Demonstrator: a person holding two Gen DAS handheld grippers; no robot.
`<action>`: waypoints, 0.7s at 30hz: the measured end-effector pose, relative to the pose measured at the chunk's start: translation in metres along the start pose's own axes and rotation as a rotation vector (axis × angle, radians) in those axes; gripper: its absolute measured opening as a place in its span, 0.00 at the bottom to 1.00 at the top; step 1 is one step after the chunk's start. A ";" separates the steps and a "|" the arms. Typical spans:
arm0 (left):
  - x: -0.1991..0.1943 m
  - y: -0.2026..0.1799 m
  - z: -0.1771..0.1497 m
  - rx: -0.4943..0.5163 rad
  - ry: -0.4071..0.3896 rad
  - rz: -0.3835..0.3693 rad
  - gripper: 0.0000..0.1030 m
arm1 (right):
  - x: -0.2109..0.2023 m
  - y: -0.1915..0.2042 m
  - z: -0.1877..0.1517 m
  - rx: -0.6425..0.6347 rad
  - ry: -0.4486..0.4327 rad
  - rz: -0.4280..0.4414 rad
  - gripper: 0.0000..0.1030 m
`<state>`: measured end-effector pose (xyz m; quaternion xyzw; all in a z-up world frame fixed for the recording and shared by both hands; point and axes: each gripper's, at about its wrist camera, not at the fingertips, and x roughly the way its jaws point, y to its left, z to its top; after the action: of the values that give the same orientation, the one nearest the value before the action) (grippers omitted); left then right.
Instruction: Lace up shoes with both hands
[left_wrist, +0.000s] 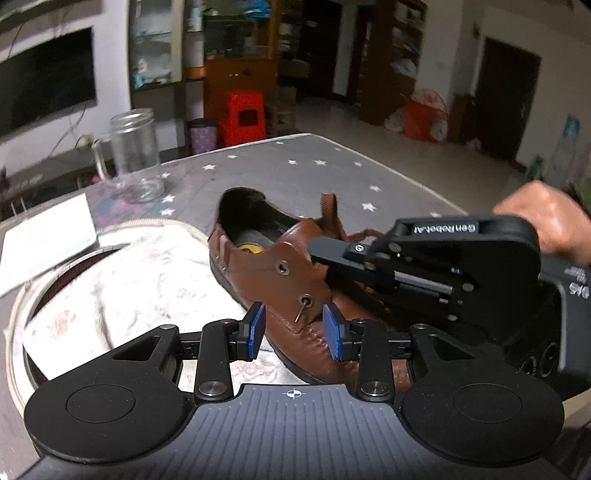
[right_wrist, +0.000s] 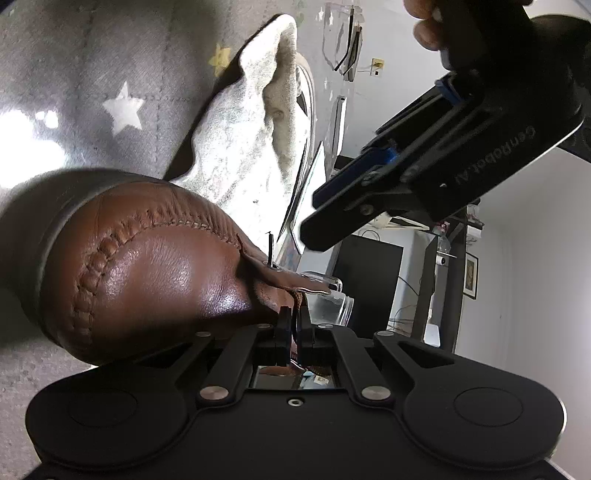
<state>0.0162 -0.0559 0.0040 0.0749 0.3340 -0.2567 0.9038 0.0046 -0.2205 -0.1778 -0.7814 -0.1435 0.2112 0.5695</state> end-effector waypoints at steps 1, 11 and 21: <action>0.003 -0.002 0.001 0.021 0.007 0.000 0.34 | 0.001 -0.001 0.000 -0.001 0.000 -0.001 0.02; 0.029 -0.005 0.007 0.087 0.049 -0.023 0.12 | 0.002 -0.006 0.001 0.000 -0.009 0.003 0.02; 0.026 -0.009 0.009 0.019 0.007 0.002 0.05 | -0.008 0.001 -0.005 0.030 -0.002 0.010 0.02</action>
<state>0.0338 -0.0771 -0.0051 0.0846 0.3349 -0.2589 0.9021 -0.0002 -0.2290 -0.1765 -0.7733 -0.1371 0.2168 0.5798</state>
